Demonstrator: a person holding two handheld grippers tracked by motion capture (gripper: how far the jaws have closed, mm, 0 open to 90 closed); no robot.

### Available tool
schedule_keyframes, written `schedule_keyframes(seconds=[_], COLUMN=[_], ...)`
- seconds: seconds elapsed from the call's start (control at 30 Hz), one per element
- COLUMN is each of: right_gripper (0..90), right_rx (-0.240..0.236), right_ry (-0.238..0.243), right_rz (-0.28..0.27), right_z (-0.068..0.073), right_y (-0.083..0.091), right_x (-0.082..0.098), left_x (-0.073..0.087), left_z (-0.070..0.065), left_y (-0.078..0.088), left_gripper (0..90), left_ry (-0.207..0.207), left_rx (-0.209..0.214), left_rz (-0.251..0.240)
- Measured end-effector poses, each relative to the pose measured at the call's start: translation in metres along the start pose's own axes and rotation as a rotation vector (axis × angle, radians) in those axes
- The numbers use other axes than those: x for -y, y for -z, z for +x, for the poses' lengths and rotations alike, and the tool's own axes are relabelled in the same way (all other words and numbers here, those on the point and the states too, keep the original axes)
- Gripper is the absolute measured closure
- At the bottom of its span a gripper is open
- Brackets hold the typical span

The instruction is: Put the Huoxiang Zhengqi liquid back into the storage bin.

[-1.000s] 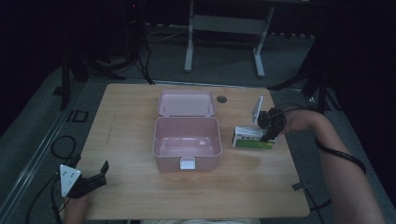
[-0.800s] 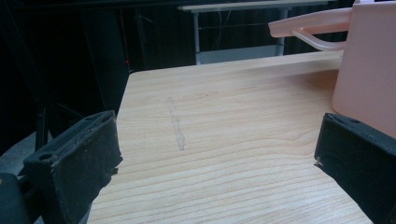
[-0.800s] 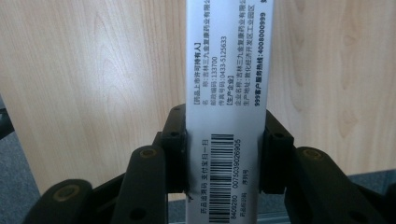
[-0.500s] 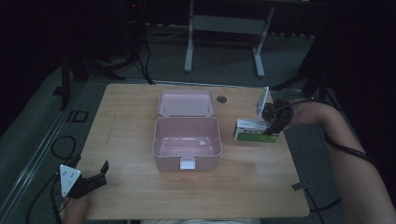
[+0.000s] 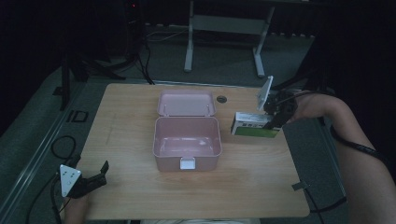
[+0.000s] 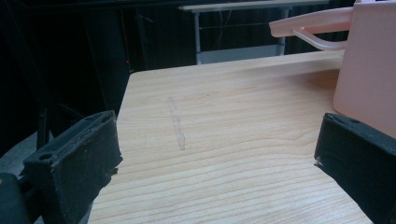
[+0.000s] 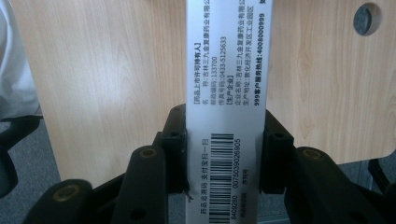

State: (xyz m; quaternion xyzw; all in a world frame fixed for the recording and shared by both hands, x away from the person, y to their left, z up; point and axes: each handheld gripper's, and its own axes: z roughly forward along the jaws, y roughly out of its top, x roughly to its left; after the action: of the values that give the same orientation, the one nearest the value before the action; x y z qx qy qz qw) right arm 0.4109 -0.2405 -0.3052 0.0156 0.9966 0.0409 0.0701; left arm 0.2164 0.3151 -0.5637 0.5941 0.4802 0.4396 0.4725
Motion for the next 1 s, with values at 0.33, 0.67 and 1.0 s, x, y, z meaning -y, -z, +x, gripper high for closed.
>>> schedule_keyframes(seconds=[0.33,0.67,1.0], right_gripper=[62.1,62.1,62.1], right_rx=[0.008,0.005,-0.017], right_ry=[0.010,0.046,0.096], right_rz=[-0.030,-0.050,-0.031], right_z=[-0.003,-0.001,0.006], right_y=[0.012,0.006,-0.008], right_x=[-0.022,-0.060,-0.104], left_x=[0.000,0.000,0.000], left_z=[0.000,0.000,0.000], left_y=[0.000,0.000,0.000], left_gripper=[0.3,0.3,0.3], left_ry=[0.000,0.000,0.000], left_rx=[0.001,0.003,0.004], left_rz=[-0.001,-0.001,-0.004])
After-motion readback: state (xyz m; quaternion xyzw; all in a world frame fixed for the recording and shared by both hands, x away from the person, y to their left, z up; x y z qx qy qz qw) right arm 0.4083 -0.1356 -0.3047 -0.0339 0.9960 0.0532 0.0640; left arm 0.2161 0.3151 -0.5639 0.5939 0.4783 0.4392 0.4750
